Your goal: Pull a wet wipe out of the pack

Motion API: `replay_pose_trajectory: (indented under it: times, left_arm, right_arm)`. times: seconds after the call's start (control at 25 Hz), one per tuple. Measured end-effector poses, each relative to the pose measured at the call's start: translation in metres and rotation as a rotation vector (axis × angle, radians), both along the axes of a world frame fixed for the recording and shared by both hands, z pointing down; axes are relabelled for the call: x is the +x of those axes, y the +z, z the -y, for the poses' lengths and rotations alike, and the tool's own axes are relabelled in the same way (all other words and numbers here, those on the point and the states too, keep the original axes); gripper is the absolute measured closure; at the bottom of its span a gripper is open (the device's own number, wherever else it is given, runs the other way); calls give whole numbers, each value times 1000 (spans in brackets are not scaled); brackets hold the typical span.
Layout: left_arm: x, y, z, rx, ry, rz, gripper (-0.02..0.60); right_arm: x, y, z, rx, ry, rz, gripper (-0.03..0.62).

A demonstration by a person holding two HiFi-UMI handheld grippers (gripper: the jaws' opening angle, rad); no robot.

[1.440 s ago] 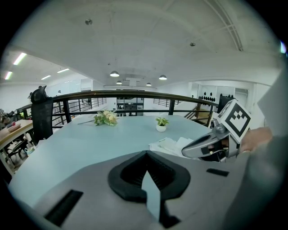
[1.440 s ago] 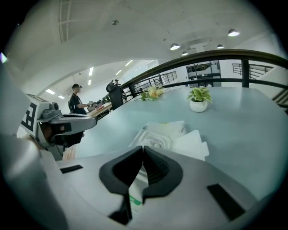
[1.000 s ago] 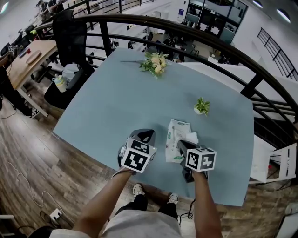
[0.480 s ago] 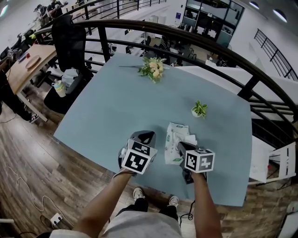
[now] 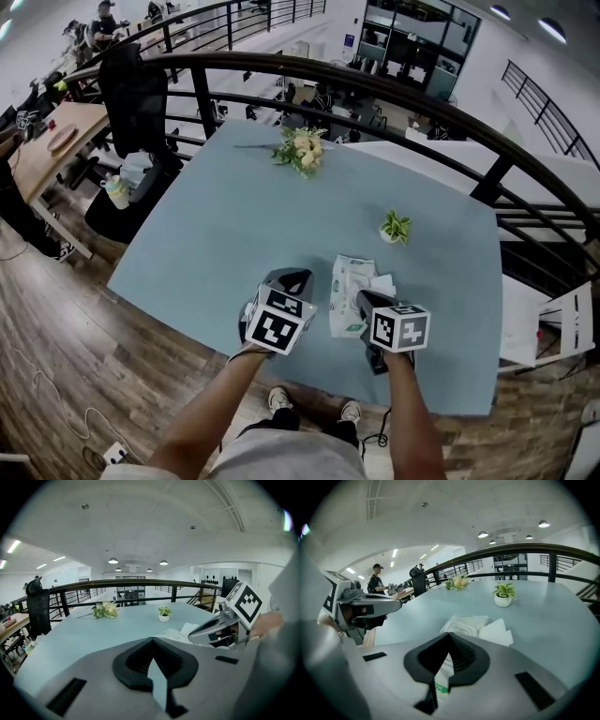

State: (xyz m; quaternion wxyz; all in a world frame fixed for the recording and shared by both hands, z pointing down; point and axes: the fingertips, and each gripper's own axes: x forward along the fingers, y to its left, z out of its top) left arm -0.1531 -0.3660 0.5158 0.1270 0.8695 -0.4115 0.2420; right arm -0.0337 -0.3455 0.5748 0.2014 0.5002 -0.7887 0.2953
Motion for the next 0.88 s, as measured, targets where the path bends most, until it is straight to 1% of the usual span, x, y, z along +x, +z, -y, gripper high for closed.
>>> replay_pose_trajectory:
  times: [0.28,0.72,0.88]
  left_arm:
    - [4,-9,2,24,34,11,588]
    - [22,-18,7,28,62,-21,588]
    - [25,-25,9,48,80,-7,588]
  right_arm:
    - [2,-9,1,14,24,6,589]
    - [10,-32,8,60,51,8,589]
    - [13,-39,8,75,61,3,591]
